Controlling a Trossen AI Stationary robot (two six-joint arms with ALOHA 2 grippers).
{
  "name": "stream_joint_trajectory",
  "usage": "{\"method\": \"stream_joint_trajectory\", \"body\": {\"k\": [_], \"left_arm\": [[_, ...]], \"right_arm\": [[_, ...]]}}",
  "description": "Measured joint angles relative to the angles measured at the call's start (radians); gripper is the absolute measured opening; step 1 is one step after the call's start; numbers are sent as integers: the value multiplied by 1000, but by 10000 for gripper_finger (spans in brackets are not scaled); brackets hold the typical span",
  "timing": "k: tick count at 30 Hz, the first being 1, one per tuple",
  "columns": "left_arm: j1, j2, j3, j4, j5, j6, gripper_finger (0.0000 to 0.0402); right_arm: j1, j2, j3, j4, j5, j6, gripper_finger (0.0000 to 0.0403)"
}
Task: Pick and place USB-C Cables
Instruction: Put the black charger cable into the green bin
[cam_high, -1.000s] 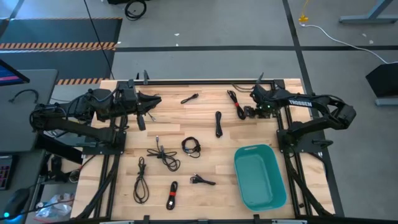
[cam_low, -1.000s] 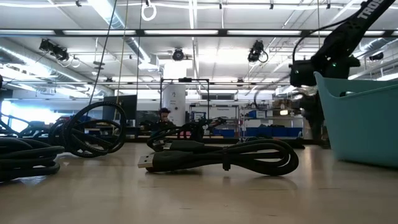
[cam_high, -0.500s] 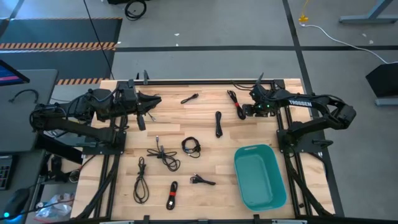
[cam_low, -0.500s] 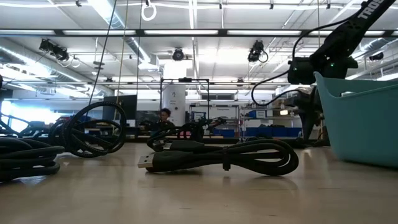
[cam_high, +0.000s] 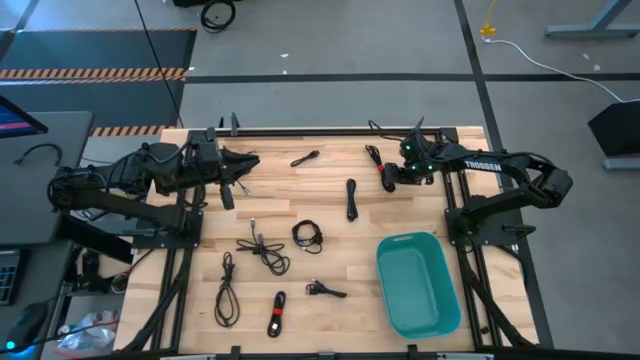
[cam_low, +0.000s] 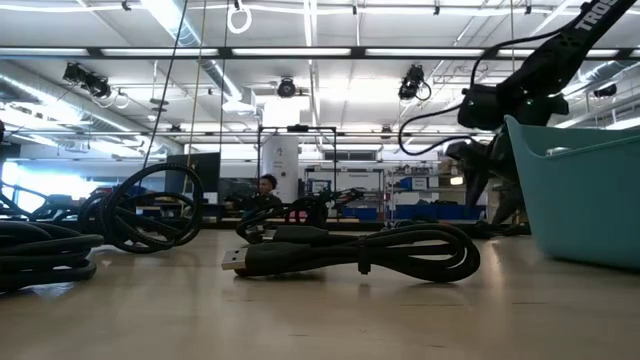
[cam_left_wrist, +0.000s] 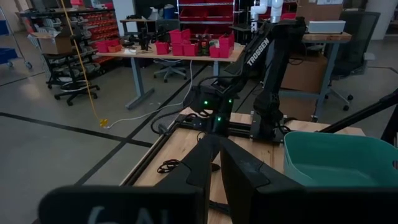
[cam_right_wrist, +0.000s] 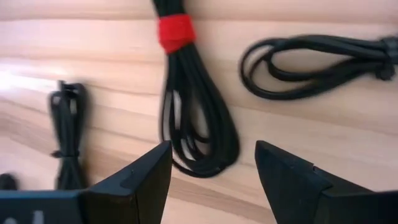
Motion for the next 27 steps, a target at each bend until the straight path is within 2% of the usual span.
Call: {"method": "stream_joint_trajectory", "body": {"k": [4, 10, 20, 27], "left_arm": [[0, 0, 0, 0, 0, 0, 41], [0, 0, 0, 0, 0, 0, 41], [0, 0, 0, 0, 0, 0, 41], [0, 0, 0, 0, 0, 0, 41]], "right_arm": [[4, 0, 9, 49, -50, -3, 236], [20, 0, 134, -3, -25, -63, 236], [-5, -1, 462, -461, 166, -283, 236], [-81, -1, 498, -630, 179, -354, 236]]}}
